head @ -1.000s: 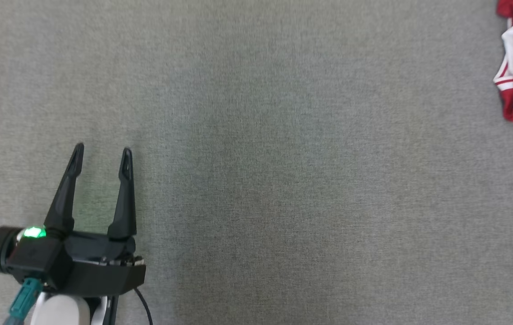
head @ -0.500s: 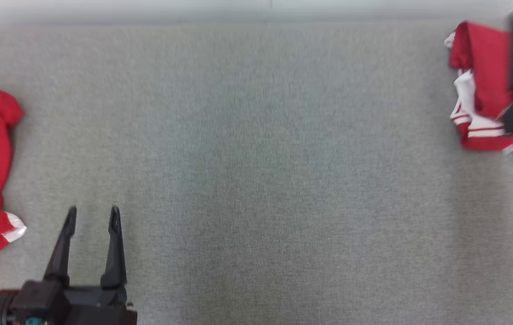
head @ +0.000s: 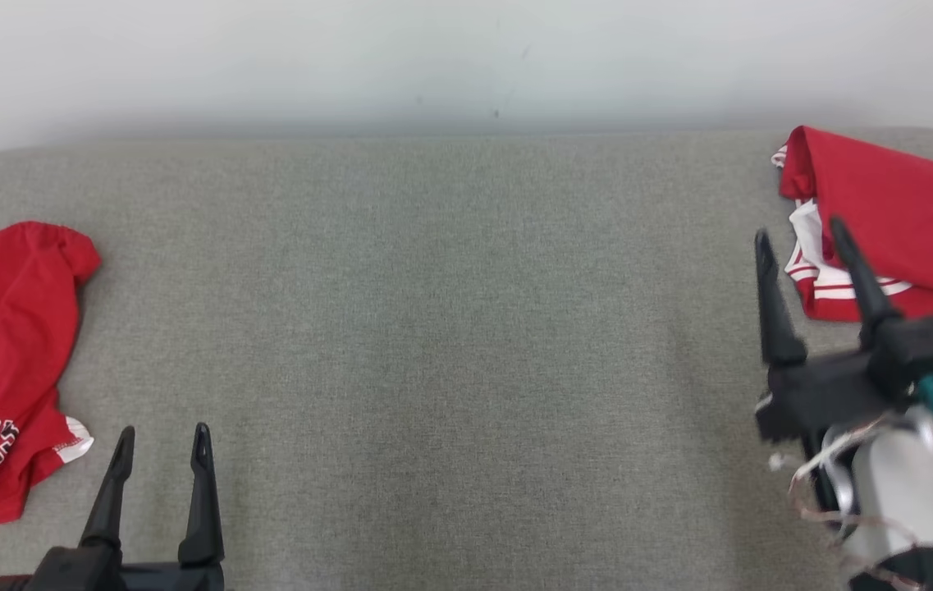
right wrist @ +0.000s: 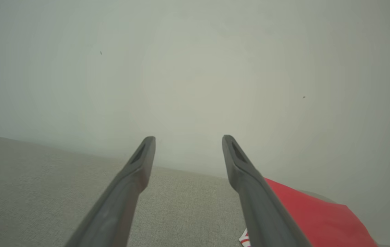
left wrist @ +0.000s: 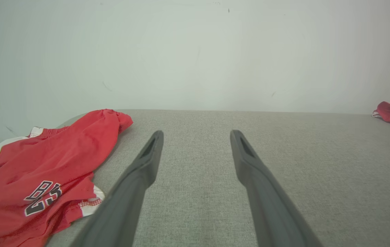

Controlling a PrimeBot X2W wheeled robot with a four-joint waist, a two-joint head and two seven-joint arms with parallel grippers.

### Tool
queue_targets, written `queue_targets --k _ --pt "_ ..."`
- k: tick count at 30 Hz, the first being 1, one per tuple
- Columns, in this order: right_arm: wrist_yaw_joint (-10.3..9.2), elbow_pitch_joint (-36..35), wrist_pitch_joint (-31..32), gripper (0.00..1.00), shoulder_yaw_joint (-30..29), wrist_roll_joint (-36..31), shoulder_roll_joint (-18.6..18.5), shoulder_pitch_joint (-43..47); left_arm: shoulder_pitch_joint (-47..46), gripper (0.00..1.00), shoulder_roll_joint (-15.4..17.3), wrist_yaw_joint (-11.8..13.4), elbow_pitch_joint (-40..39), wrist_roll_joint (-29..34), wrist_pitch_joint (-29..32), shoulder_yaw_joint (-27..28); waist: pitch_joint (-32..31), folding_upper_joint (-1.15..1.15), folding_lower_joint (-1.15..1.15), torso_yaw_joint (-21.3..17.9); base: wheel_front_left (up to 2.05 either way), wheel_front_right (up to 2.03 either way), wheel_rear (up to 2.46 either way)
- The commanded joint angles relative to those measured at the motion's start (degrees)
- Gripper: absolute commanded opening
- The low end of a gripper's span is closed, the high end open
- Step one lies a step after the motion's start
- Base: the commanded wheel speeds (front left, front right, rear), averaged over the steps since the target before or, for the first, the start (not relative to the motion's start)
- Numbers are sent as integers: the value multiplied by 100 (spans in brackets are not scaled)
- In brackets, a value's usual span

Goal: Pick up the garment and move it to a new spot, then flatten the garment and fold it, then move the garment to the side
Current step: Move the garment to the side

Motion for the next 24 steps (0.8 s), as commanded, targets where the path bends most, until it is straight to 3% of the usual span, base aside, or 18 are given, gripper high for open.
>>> queue_targets --k 1,11,24 --pt "-11 -104 -4 100 -30 -13 180 313 112 100 -15 11 45 20 -10 23 -119 1 1 -26 0 0 0" --pt "-12 -668 -5 100 -331 23 831 1721 295 100 -92 11 169 39 -10 -29 -410 1 1 -133 0 0 0" --pt "-11 -677 -5 100 -2 200 1010 2394 463 100 -126 106 348 115 -10 -11 -691 1 1 -181 0 0 0"
